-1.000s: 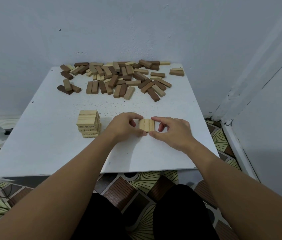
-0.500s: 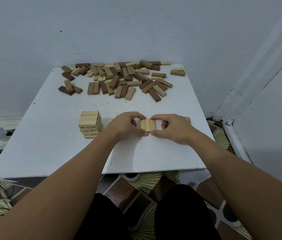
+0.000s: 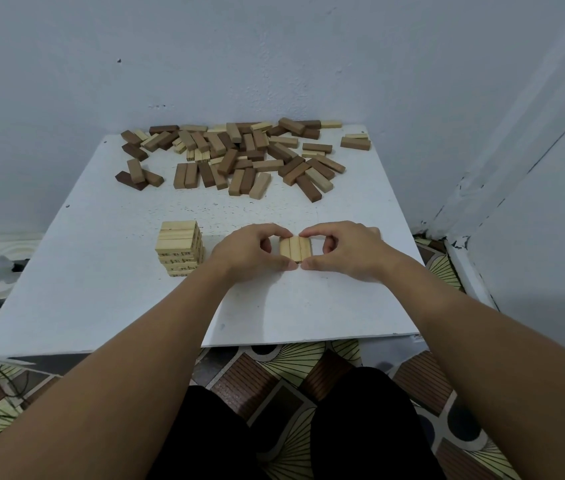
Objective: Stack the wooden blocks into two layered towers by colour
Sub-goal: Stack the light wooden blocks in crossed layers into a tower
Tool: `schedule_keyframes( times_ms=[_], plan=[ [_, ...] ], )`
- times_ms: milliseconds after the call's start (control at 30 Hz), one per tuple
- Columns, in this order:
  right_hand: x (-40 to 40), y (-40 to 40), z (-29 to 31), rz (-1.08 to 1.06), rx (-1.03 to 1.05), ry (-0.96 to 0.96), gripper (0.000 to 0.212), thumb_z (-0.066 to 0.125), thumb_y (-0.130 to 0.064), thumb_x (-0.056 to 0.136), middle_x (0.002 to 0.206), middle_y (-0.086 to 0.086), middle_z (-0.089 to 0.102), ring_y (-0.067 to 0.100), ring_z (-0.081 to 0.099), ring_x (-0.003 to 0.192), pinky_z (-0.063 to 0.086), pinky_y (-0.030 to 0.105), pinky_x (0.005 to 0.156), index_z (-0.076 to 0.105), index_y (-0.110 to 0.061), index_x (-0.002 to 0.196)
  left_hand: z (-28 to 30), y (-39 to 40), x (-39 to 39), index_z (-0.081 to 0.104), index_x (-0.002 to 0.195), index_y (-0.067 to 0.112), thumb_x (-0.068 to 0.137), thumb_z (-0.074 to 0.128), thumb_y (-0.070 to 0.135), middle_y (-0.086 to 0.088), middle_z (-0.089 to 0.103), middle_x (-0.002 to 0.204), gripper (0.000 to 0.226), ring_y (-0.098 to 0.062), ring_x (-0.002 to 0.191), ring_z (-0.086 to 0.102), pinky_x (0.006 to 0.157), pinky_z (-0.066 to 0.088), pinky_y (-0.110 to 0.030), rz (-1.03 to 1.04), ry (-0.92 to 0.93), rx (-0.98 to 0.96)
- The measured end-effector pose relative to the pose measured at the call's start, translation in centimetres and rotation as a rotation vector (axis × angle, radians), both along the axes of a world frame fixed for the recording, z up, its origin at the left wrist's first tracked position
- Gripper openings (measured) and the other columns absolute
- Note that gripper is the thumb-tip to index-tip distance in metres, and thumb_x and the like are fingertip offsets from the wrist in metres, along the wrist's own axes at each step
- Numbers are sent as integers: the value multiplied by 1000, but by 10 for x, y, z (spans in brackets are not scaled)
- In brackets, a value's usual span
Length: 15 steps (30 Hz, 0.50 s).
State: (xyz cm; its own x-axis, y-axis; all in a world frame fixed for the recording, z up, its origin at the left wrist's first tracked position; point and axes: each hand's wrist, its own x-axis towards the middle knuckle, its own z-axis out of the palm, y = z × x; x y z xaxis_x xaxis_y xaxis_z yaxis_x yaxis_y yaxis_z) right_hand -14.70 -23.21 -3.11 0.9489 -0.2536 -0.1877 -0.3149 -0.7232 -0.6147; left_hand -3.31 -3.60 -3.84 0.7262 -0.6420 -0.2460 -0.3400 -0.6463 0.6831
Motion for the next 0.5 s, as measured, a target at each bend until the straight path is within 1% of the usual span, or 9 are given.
schedule_keyframes(
  times_ms=[133,200,333,400,500],
  plan=[
    [0,-1,-1,11,-35,-19,58,79,-67,76,85,-15,58,5,55,88,34,44,100,63,-53,130,0,0,1,65,121,50,76,87,51,7,59,84,50,-10,73,54,67,40,-32,-11,-7,14],
    [0,-1,-2,17,-65,-36,56,78,-68,76,87,-14,55,7,53,89,34,46,100,63,-53,129,0,0,1,65,121,50,76,87,52,8,60,84,50,-10,74,54,66,40,-31,-17,-16,21],
    [5,0,2,55,-160,-37,54,75,-69,79,101,-14,49,10,47,103,26,43,102,61,-56,129,1,0,1,65,121,51,76,87,51,7,61,85,50,-10,75,56,68,41,-32,-13,-4,19],
    [7,1,3,70,-134,-18,53,76,-64,80,105,-13,48,10,45,106,25,42,102,60,-56,130,2,0,1,65,123,51,76,87,51,7,61,86,51,-11,75,55,67,40,-31,-14,-7,24],
    [5,1,0,58,-59,-31,51,79,-58,80,105,-11,50,7,47,102,25,41,103,61,-54,128,2,0,0,65,124,50,77,87,51,7,61,85,52,-10,74,55,66,40,-30,-16,-14,28]
  ],
)
